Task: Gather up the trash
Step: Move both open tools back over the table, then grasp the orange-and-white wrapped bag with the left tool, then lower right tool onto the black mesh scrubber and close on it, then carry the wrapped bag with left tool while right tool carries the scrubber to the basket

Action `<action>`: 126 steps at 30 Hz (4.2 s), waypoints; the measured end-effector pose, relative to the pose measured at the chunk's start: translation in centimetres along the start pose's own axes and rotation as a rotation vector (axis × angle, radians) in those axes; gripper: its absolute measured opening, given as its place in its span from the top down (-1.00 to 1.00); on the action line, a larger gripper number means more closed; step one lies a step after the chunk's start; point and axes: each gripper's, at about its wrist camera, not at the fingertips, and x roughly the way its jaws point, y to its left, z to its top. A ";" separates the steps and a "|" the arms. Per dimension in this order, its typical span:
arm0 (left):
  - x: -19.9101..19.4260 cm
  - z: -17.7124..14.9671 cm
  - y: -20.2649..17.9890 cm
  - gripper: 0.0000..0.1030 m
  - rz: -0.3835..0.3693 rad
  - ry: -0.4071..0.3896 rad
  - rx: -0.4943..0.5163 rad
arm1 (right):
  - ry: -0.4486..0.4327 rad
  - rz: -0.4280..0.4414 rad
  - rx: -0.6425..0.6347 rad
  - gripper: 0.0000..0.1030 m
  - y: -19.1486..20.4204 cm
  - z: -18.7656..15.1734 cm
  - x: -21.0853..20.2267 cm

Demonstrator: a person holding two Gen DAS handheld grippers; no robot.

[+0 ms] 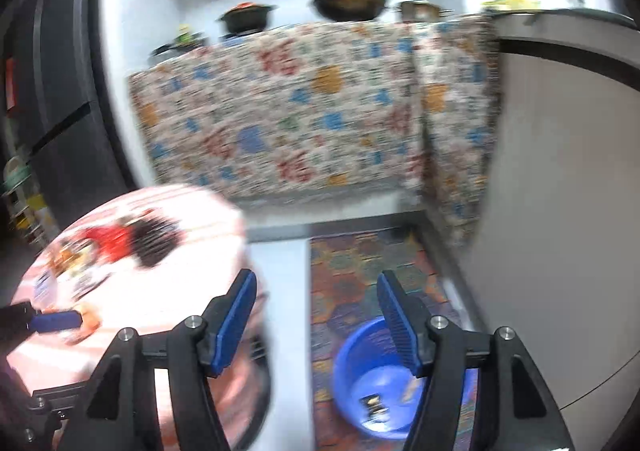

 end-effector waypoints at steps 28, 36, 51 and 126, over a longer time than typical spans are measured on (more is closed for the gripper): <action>4.6 -6.9 15.3 -0.98 0.019 0.149 0.082 | 0.258 0.143 -0.274 -0.28 18.5 -8.4 7.0; 6.4 -4.6 13.7 -0.72 -0.090 0.145 0.253 | 0.269 0.167 -0.288 -0.25 17.4 -8.4 6.7; 2.7 -7.5 17.3 -0.14 0.192 0.122 -0.146 | 0.351 0.157 -0.299 -0.31 18.3 -6.2 9.9; 2.1 -9.2 18.7 -0.97 0.212 0.123 -0.196 | 0.327 0.214 -0.330 -0.77 23.4 -6.6 10.4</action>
